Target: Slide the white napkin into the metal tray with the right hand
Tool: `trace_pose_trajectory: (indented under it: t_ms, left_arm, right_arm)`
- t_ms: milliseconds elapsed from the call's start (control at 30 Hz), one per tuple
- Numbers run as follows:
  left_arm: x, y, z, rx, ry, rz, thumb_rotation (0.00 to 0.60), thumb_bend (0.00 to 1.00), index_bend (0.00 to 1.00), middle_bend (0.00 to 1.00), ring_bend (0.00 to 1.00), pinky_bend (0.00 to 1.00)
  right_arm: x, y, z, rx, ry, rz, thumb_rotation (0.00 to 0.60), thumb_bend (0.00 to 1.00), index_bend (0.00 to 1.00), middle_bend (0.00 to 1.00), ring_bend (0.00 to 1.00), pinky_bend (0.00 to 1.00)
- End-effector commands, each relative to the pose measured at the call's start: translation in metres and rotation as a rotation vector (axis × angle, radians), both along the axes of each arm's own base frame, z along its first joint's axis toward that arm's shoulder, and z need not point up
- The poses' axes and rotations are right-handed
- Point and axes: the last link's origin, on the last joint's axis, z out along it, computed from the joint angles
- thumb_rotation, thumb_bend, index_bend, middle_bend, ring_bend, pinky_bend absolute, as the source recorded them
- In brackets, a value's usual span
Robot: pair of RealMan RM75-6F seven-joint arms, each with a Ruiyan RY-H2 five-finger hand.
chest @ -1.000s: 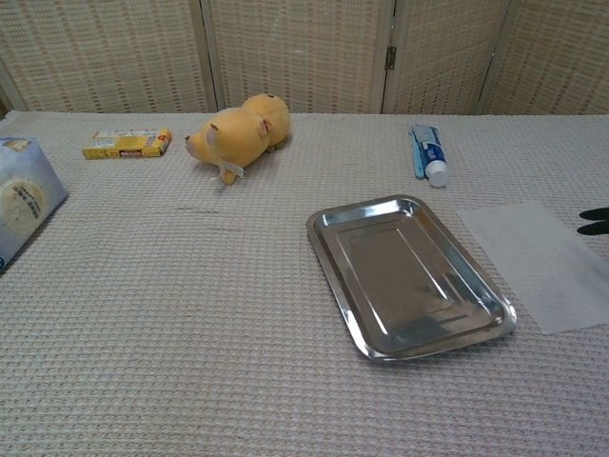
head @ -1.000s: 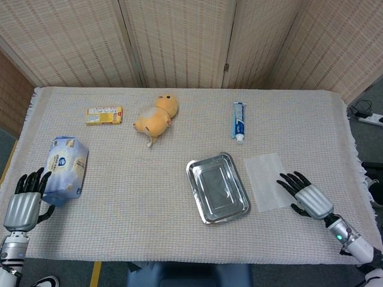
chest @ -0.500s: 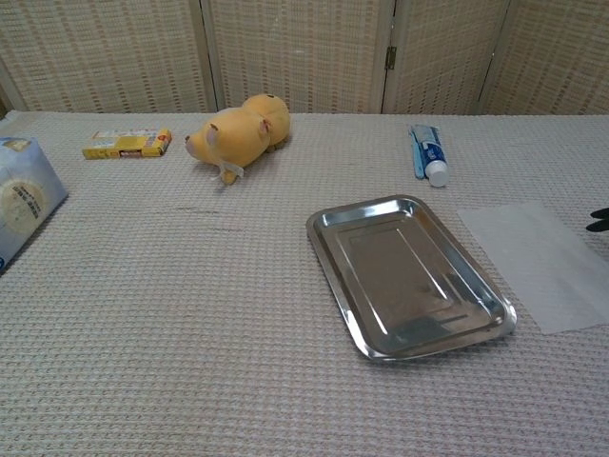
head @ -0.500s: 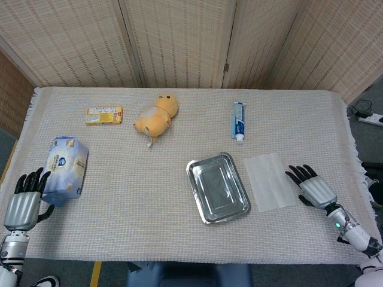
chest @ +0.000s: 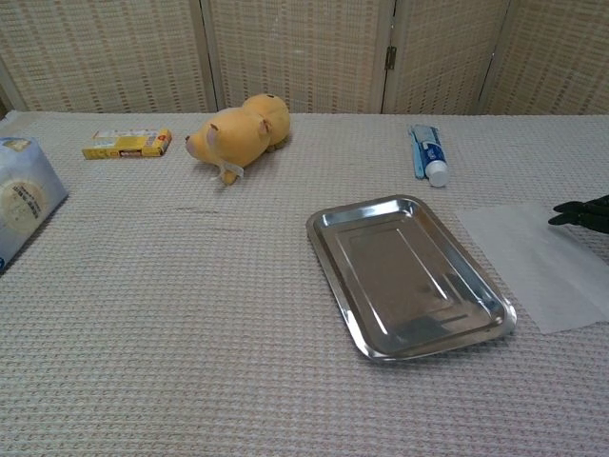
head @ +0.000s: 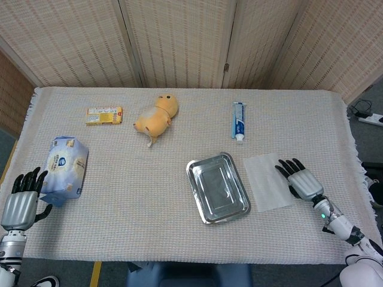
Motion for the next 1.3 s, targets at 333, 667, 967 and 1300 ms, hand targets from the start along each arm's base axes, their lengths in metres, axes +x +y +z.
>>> trace_pose_trajectory:
  t_ms: [333, 667, 967, 1300]
  left_arm:
    - [0.001, 0.003, -0.004, -0.001, 0.014, -0.003, 0.6, 0.35, 0.0, 0.0, 0.0, 0.0]
    - [-0.001, 0.004, -0.003, 0.011, 0.02, -0.001, 0.6, 0.35, 0.0, 0.0, 0.0, 0.0]
    - [-0.001, 0.003, -0.002, 0.01, 0.021, -0.01, 0.6, 0.35, 0.0, 0.0, 0.0, 0.0]
    - [0.0, 0.001, -0.001, 0.02, 0.034, -0.021, 0.6, 0.35, 0.0, 0.0, 0.0, 0.0]
  right_arm:
    - [0.003, 0.0, -0.005, 0.001, -0.019, 0.005, 0.6, 0.45, 0.24, 0.0, 0.0, 0.0]
    - [0.021, -0.006, -0.018, 0.001, -0.067, 0.054, 0.6, 0.45, 0.36, 0.0, 0.0, 0.0]
    - [0.031, -0.002, -0.016, -0.044, -0.119, 0.112, 0.6, 0.45, 0.58, 0.09, 0.01, 0.0]
    - [0.037, -0.003, -0.014, -0.08, -0.151, 0.133, 0.6, 0.45, 0.71, 0.2, 0.07, 0.0]
